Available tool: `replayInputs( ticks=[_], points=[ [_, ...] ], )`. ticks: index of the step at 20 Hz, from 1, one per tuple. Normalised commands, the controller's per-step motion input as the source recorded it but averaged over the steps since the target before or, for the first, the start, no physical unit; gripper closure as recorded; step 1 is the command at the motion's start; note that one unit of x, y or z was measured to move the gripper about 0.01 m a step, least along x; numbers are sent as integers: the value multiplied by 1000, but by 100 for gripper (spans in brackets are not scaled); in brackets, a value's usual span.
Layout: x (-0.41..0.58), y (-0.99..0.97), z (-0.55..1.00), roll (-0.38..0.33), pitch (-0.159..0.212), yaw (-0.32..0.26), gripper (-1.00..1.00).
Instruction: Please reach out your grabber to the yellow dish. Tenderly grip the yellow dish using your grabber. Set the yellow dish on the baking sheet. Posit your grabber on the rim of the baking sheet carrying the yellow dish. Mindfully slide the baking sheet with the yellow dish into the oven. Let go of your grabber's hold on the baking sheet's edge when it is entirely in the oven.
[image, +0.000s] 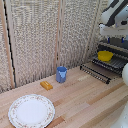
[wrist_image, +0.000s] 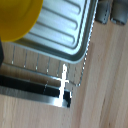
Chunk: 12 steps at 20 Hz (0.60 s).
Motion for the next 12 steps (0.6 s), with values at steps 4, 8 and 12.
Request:
replayInputs(
  ticks=[4,8,12],
  points=[
    [-30,-2,-201,-324,83,251,-100],
    [-170,16,-2,-275,182,239,-100],
    [-223,161,111,-208,271,225,-100]
  ],
)
